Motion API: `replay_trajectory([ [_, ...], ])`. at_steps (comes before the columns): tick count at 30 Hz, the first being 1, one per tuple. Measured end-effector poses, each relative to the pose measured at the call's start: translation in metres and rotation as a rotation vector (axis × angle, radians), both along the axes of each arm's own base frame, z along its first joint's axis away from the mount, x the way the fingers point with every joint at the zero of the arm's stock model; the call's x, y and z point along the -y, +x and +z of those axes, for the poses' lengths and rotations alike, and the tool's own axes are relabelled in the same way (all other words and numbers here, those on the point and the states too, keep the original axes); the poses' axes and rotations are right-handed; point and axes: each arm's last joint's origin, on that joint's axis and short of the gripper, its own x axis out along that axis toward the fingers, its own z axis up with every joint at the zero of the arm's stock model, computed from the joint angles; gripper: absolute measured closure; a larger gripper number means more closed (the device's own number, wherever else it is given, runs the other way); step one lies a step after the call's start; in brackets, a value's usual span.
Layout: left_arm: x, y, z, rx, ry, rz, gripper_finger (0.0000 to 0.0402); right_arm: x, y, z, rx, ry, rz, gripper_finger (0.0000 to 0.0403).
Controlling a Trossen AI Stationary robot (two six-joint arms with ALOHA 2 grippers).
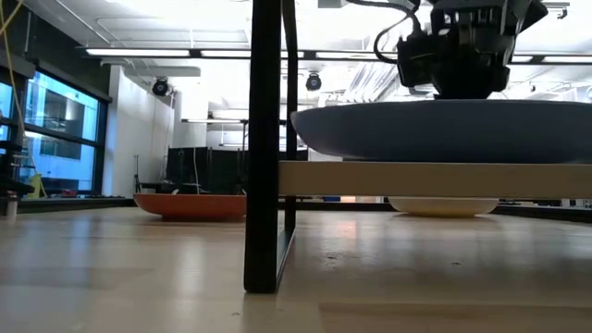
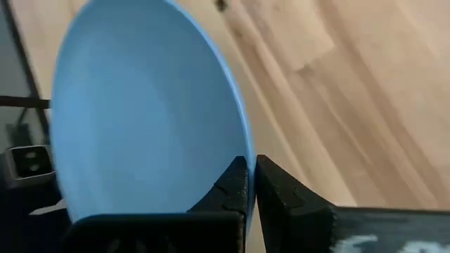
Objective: Place and stack plates onto a shelf
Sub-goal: Put the blue plate on the shelf
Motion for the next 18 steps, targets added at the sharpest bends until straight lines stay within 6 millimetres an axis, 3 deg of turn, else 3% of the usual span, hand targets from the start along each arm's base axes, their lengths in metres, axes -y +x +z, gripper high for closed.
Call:
replay_trajectory([
  [9,0.0000,0.0000,-0.0001,-0.001,0.000,0.000,0.0316,-0.0066,-0.0005,0.0005,0.010,0.002,0.027,0.0381],
  [18,0.0000,0.0000,-0.0001,-0.001,0.001,0.000,0.0316,-0.0042,0.0028,0.0045,0.053,-0.020,0.029,0.0299],
])
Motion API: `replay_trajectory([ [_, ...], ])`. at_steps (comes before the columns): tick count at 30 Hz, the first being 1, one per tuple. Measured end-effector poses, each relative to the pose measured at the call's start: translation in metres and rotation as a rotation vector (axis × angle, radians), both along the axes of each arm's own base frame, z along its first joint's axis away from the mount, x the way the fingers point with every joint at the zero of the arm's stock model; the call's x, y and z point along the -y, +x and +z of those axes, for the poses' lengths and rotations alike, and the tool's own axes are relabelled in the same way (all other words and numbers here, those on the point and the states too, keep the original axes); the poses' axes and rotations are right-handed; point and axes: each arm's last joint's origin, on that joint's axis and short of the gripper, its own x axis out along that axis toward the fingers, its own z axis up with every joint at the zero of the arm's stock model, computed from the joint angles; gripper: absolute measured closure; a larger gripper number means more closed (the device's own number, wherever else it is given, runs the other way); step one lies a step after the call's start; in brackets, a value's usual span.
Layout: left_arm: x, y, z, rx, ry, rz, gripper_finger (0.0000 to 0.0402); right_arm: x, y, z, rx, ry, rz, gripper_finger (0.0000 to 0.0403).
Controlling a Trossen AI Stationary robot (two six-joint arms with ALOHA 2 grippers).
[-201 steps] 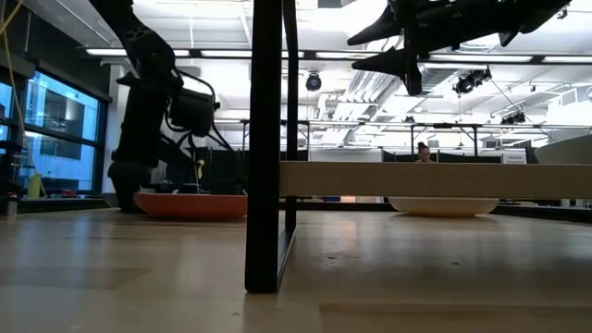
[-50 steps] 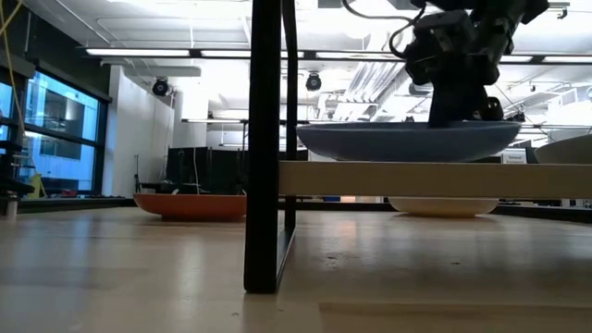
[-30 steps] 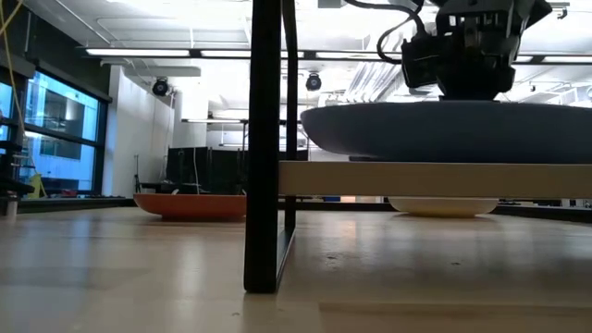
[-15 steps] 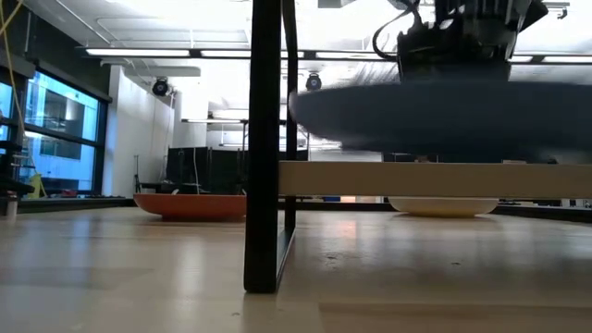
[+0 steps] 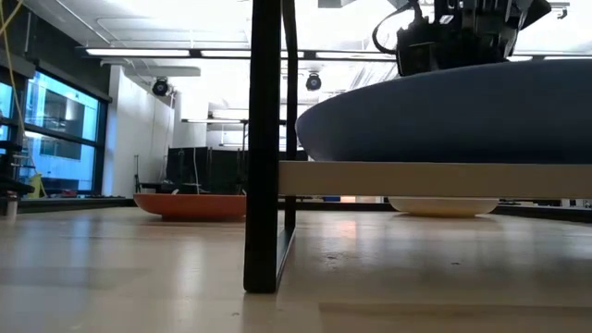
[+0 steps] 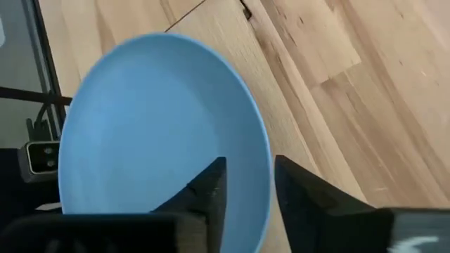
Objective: Place and stack plates onto a shelf
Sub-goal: Put the blue plate on the shelf, then stack the orange plate on top of the white plate
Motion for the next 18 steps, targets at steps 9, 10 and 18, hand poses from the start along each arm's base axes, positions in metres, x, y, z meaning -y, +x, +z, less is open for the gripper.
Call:
replay_trajectory([
  [9,0.000,0.000,-0.001,-0.008,-0.017,0.002,0.0316,0.043,-0.019,0.070,-0.061,-0.270,-0.037,0.0274],
  [10,0.000,0.000,-0.002,-0.015,-0.018,0.000,0.0316,0.047,-0.023,0.077,-0.048,-0.302,-0.057,0.0274],
  [18,0.004,0.004,-0.021,0.036,-0.098,-0.141,0.0316,0.068,-0.053,0.072,0.036,-0.320,-0.186,0.0274],
])
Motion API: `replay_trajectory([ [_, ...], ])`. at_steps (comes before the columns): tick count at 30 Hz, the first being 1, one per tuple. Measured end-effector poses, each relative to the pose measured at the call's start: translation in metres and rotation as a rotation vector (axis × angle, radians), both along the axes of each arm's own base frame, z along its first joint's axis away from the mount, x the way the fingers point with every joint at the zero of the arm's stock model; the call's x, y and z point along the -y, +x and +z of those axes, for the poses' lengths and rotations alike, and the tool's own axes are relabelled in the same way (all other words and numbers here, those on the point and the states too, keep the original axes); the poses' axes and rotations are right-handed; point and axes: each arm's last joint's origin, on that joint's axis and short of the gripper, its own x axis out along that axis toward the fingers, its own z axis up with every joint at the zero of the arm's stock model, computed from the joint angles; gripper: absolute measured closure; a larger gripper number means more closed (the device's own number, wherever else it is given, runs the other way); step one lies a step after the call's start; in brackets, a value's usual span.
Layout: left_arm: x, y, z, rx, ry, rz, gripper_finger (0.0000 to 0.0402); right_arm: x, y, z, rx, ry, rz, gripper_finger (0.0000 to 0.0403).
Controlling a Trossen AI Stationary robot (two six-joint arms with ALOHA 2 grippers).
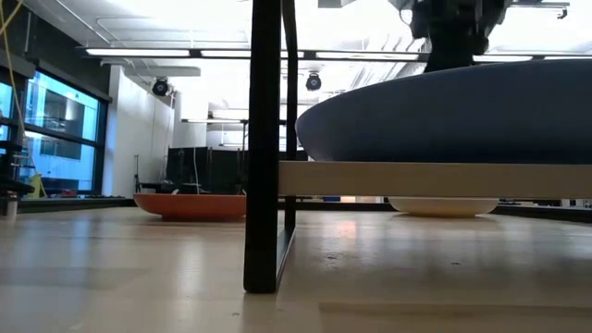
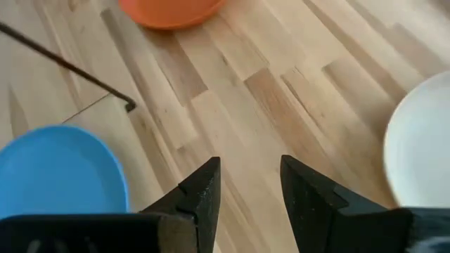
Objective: Place and stack plates onto a shelf
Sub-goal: Stack the orange plate on top of the white plate
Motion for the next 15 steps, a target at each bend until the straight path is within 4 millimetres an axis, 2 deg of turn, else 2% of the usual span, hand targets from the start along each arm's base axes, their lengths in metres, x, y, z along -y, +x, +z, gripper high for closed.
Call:
replay_trajectory([
  [5,0.000,0.008,-0.036,0.176,-0.067,-0.001,0.0316,0.000,-0.007,-0.022,0.218,0.053,-0.048,0.0274],
  [9,-0.001,0.011,-0.063,0.332,-0.093,-0.009,0.0316,0.001,-0.003,-0.023,0.514,0.052,-0.077,0.0274],
  [12,-0.001,0.012,-0.081,0.318,-0.104,-0.008,0.0316,0.002,0.001,-0.018,0.679,0.038,-0.080,0.0274],
  [15,-0.001,0.013,-0.093,0.274,-0.109,-0.007,0.0316,0.002,0.002,-0.012,0.731,0.002,-0.056,0.0274],
])
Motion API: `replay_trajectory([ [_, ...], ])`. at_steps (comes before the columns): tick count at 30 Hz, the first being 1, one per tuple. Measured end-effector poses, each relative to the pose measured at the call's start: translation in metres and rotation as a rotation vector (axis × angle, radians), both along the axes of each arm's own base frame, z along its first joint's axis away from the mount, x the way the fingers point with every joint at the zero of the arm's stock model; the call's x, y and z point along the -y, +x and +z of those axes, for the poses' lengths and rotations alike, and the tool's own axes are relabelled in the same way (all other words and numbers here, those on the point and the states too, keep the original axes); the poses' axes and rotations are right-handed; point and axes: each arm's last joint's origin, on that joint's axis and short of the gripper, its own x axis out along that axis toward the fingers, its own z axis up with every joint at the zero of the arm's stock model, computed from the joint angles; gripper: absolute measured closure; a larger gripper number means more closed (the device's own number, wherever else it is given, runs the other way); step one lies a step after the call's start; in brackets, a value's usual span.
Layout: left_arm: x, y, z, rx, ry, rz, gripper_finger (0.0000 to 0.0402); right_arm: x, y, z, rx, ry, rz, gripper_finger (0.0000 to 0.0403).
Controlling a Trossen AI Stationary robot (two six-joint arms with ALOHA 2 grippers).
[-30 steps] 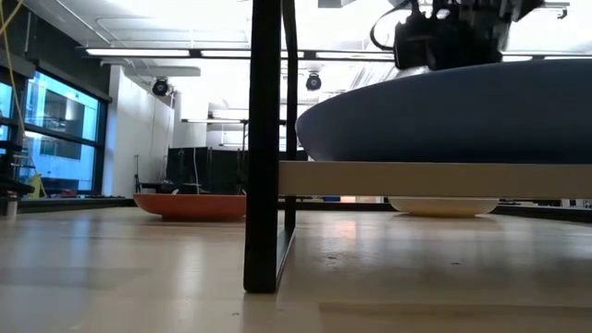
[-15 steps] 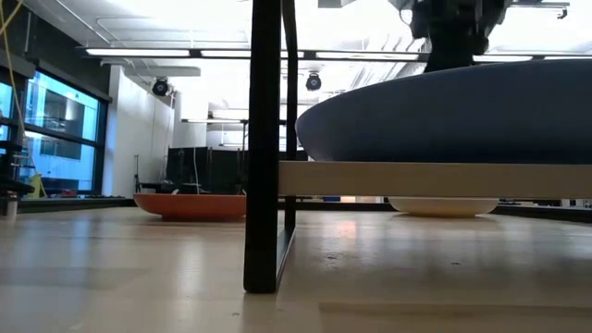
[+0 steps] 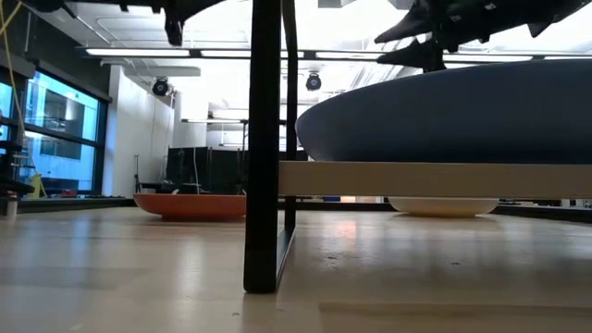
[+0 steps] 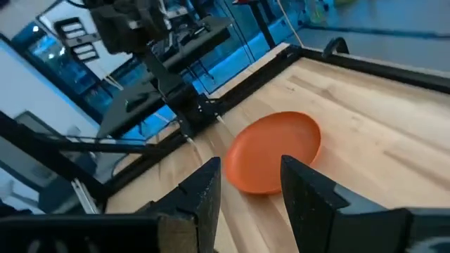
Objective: Place and stack plates onto a shelf
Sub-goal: Stack the orange plate on top of the white plate
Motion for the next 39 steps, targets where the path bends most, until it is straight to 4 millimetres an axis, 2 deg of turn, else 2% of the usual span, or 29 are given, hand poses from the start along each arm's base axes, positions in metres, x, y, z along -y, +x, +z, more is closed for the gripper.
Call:
replay_trajectory([
  [8,0.000,0.000,-0.002,-0.003,0.002,-0.015,0.0316,0.000,0.001,0.007,-0.002,-0.140,0.027,0.0274],
  [17,0.000,0.000,-0.002,-0.005,0.001,-0.011,0.0316,0.000,0.001,0.007,0.003,-0.110,0.021,0.0274],
  [19,-0.001,0.000,-0.003,-0.004,-0.035,0.049,0.0316,0.000,0.001,0.007,0.003,-0.110,0.021,0.0274],
  [21,-0.007,-0.001,-0.007,-0.021,-0.127,0.189,0.0312,0.000,0.001,0.007,0.003,-0.110,0.021,0.0274],
  [23,-0.013,-0.003,-0.017,-0.099,-0.191,0.304,0.0304,0.000,0.001,0.007,0.003,-0.110,0.020,0.0274],
  [27,-0.024,-0.010,-0.047,-0.346,-0.359,0.418,0.0281,0.000,0.001,0.007,0.003,-0.107,0.020,0.0274],
  [32,-0.029,-0.026,-0.086,-0.669,-0.583,0.620,0.0247,0.000,0.001,0.007,0.001,-0.109,0.020,0.0274],
  [36,-0.032,-0.035,-0.104,-0.788,-0.728,0.806,0.0229,0.000,0.001,0.006,-0.006,-0.115,0.020,0.0274],
  [39,-0.034,-0.030,-0.112,-0.824,-0.769,0.830,0.0223,0.001,0.001,0.006,-0.012,-0.119,0.002,0.0274],
])
